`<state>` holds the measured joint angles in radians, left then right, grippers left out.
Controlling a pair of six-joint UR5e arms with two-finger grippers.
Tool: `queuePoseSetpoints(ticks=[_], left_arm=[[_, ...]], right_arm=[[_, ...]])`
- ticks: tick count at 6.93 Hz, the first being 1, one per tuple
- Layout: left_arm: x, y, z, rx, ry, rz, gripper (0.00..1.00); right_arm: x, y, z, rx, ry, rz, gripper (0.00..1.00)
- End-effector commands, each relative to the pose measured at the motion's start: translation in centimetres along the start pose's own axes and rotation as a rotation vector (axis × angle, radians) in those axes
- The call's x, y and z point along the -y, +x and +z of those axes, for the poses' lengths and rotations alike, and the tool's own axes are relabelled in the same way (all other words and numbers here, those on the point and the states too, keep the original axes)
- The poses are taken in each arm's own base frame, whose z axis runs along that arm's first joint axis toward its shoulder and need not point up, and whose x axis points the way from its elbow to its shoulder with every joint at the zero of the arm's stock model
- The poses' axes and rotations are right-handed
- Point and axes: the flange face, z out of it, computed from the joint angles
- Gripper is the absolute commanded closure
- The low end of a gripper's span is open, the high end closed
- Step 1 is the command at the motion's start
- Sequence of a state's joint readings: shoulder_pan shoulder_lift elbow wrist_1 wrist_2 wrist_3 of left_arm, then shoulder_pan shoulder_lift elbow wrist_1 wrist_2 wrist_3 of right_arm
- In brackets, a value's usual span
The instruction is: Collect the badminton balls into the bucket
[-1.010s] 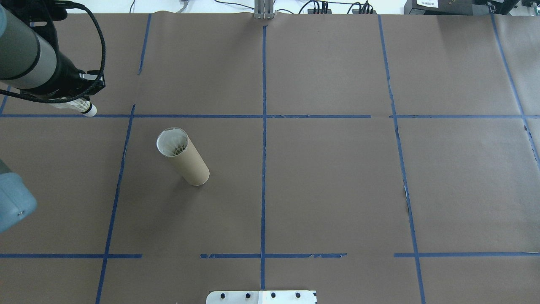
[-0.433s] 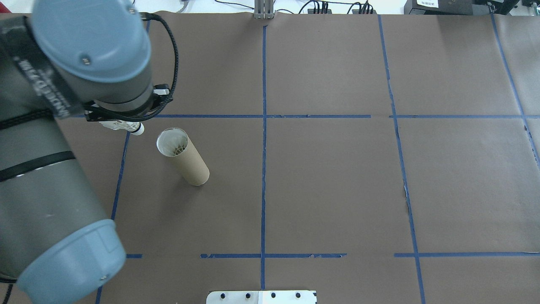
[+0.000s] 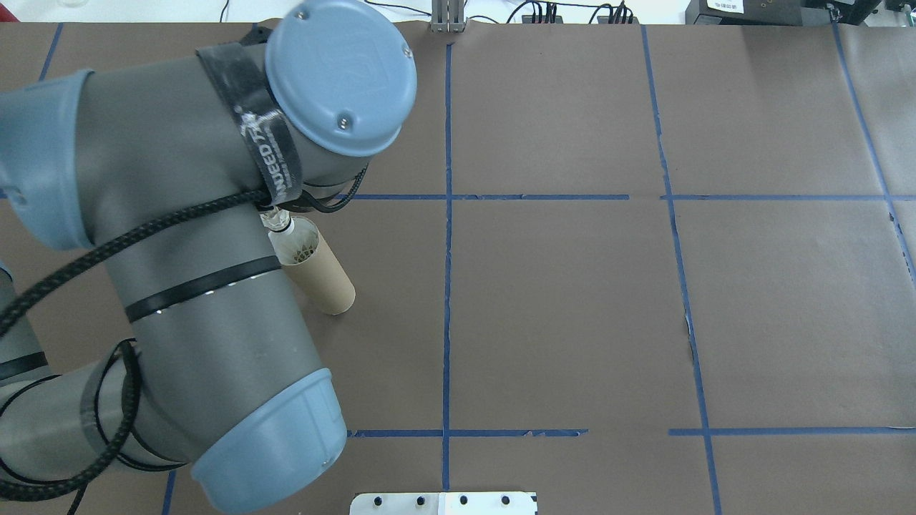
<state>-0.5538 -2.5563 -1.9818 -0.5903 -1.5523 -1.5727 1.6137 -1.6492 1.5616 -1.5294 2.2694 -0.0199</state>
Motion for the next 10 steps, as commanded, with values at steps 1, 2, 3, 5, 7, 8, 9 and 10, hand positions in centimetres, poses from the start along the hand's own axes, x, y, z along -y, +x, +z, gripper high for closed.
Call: queuePoseSetpoints(ticks=[1, 2, 3, 5, 7, 8, 9, 10], left_arm=[[-1.1, 1.0, 1.3, 0.033, 0.019, -0.002, 1.00], [-1.1, 0.7, 2.4, 0.050, 0.021, -0.007, 1.00], [-1.1, 0.6, 2.9, 0.054, 0.023, -0.007, 1.00], [-1.1, 1.1, 3.3, 0.010, 0.022, -0.007, 0.88], [-1.1, 1.3, 3.4, -0.014, 0.021, -0.002, 0.01], [-1.1, 1.3, 3.5, -0.013, 0.026, -0.004, 0.00], [-1.0, 0.9, 3.9, -0.007, 0.035, -0.002, 0.00], [-0.7, 0.2, 3.7, -0.019, 0.038, 0.018, 0.00]], right_arm=[[0.0, 0.0, 0.0, 0.001, 0.000, 0.000, 0.00], [0.0, 0.0, 0.0, -0.001, 0.000, 0.000, 0.00], [-0.1, 0.0, 0.0, 0.001, -0.001, 0.001, 0.00], [-0.1, 0.0, 0.0, -0.001, -0.001, 0.001, 0.00], [0.0, 0.0, 0.0, -0.001, 0.000, 0.000, 0.00], [0.0, 0.0, 0.0, -0.001, 0.000, 0.000, 0.00], [0.0, 0.0, 0.0, -0.001, 0.000, 0.000, 0.00], [0.0, 0.0, 0.0, -0.001, 0.000, 0.000, 0.00]])
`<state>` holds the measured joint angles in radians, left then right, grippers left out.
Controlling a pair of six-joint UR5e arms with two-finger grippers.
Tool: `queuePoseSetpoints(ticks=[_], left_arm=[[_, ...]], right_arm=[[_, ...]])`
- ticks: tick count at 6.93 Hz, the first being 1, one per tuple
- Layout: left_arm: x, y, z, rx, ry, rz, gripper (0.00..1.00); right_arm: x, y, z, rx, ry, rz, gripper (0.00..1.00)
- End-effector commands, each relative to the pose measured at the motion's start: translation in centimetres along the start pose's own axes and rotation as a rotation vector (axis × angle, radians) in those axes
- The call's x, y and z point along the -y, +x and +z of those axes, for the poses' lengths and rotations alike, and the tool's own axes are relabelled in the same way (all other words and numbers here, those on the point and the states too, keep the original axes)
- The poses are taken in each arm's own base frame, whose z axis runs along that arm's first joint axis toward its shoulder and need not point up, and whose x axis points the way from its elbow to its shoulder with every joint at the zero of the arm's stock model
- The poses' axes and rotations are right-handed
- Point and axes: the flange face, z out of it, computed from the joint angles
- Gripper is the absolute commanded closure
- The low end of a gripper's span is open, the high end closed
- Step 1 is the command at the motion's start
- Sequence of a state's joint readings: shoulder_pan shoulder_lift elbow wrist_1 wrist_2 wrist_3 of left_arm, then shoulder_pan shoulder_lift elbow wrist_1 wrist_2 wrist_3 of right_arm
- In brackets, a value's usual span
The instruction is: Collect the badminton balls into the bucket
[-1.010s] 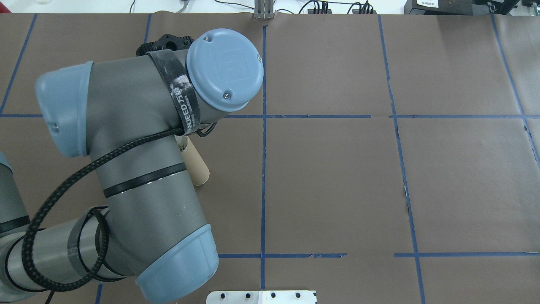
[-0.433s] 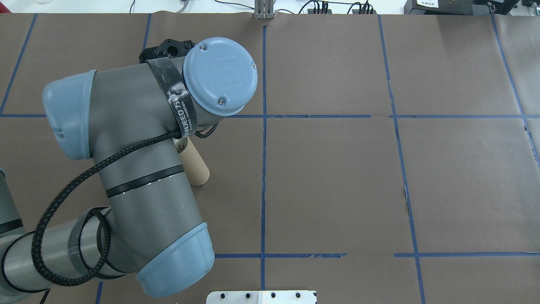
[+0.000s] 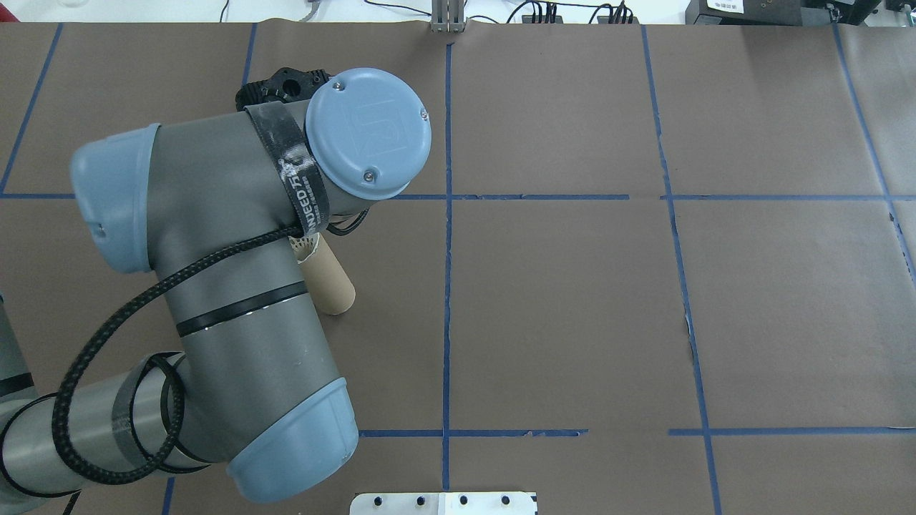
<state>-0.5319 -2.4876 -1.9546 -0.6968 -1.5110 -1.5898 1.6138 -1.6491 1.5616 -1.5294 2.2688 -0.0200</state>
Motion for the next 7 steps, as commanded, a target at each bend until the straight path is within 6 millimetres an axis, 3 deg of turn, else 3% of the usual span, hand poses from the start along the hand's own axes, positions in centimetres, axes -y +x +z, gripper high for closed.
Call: queuePoseSetpoints(ticks=[1, 2, 4, 5, 7], left_arm=[[0.8, -2.4, -1.7, -0.063, 0.008, 0.075, 0.00], [3.1, -5.6, -3.4, -0.185, 0.032, 0.117, 0.00], [10.1, -8.5, -3.2, -0.334, 0.017, 0.272, 0.00], [14.0, -11.5, -1.5, -0.359, -0.009, 0.367, 0.00], [21.7, -19.4, 2.8, -0.363, -0.049, 0.575, 0.00]], right_arm=[[0.0, 0.0, 0.0, 0.000, 0.000, 0.000, 0.00], [0.0, 0.0, 0.0, 0.000, 0.000, 0.000, 0.00], [0.0, 0.0, 0.0, 0.000, 0.000, 0.000, 0.00], [0.0, 0.0, 0.0, 0.000, 0.000, 0.000, 0.00], [-0.1, 0.0, 0.1, 0.000, -0.001, 0.001, 0.00]])
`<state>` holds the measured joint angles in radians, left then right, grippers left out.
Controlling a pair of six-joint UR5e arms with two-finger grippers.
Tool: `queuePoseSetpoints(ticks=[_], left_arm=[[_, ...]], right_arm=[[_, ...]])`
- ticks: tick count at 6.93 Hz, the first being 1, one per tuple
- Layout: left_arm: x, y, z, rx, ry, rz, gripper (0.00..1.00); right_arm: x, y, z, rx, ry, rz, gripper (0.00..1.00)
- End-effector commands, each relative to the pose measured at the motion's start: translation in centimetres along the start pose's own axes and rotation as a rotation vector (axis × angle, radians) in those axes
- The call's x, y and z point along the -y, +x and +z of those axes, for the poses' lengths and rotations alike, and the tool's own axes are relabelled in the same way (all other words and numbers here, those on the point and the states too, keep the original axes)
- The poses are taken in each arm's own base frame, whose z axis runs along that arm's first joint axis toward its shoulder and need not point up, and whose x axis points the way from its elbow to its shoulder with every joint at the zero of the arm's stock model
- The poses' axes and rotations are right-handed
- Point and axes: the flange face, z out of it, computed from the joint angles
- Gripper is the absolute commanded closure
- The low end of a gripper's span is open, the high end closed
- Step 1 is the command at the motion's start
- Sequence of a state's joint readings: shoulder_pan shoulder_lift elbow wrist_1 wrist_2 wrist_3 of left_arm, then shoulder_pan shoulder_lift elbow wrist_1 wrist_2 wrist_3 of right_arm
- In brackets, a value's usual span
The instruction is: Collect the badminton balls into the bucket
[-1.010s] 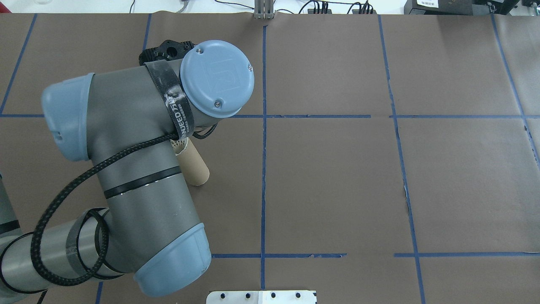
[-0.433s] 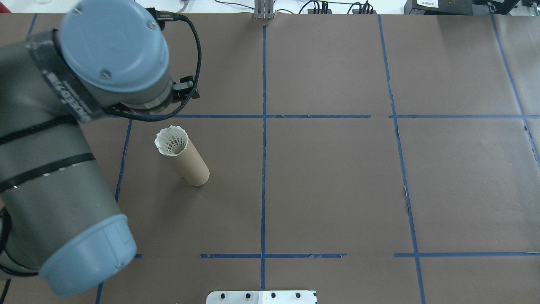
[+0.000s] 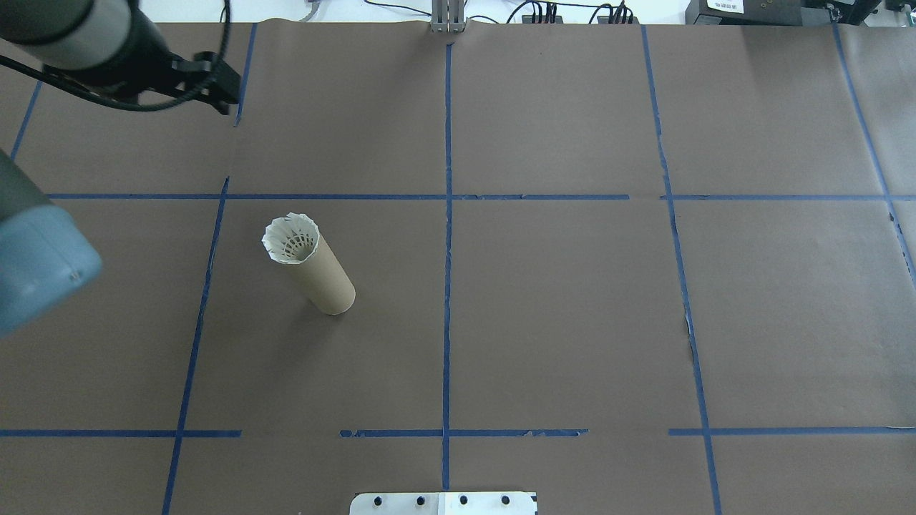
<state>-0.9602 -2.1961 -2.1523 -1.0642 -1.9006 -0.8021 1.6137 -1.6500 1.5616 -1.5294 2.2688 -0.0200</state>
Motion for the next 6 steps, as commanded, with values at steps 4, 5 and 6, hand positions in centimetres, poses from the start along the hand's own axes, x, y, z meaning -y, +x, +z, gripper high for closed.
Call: queuePoseSetpoints(ticks=[4, 5, 6], left_arm=[[-1.4, -39.1, 8.4, -0.072, -0.204, 0.250, 0.00], [-3.2, -46.2, 11.3, -0.060, -0.239, 0.217, 0.00], [-5.2, -50.7, 14.1, -0.042, -0.305, 0.129, 0.00]], right_arm=[[0.1, 0.0, 0.0, 0.000, 0.001, -0.001, 0.00], [0.0, 0.0, 0.0, 0.002, 0.000, 0.000, 0.00], [0.0, 0.0, 0.0, 0.000, 0.000, 0.000, 0.00]])
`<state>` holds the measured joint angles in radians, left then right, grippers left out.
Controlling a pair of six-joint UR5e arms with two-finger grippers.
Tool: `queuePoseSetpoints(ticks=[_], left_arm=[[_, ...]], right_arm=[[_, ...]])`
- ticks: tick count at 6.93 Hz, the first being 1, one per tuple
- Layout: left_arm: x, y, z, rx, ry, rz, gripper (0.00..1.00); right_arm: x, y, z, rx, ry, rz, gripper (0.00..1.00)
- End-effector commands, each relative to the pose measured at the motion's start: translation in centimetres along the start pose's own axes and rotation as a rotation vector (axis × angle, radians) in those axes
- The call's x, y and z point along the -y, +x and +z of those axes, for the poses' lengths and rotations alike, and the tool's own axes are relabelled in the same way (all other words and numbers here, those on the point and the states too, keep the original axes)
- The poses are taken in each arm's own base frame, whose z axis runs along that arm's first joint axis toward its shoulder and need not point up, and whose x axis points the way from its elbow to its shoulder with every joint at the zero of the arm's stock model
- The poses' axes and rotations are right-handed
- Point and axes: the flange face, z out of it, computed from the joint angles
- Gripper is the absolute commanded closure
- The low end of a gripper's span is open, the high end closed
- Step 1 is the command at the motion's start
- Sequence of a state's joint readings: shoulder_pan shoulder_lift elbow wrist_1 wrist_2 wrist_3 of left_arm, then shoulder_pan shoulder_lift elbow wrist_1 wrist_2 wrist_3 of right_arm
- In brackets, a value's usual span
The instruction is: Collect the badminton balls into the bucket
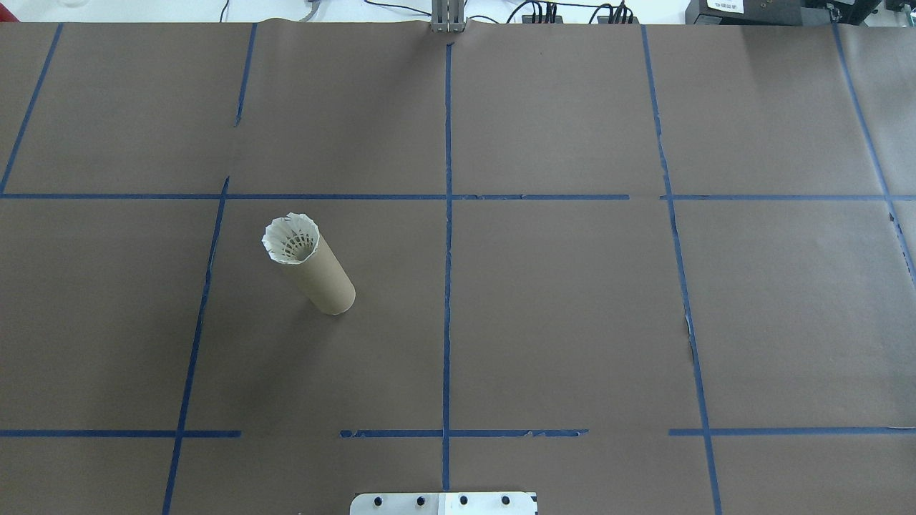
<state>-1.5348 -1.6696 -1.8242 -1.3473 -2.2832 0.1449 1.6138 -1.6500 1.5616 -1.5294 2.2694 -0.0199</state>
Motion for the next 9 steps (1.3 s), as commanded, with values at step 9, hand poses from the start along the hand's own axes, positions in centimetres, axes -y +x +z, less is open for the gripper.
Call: queuePoseSetpoints(ticks=[9], left_arm=[[-8.9, -11.2, 5.2, -0.044, 0.000, -0.152, 0.00]], right_arm=[[0.0, 0.0, 0.0, -0.001, 0.001, -0.001, 0.00]])
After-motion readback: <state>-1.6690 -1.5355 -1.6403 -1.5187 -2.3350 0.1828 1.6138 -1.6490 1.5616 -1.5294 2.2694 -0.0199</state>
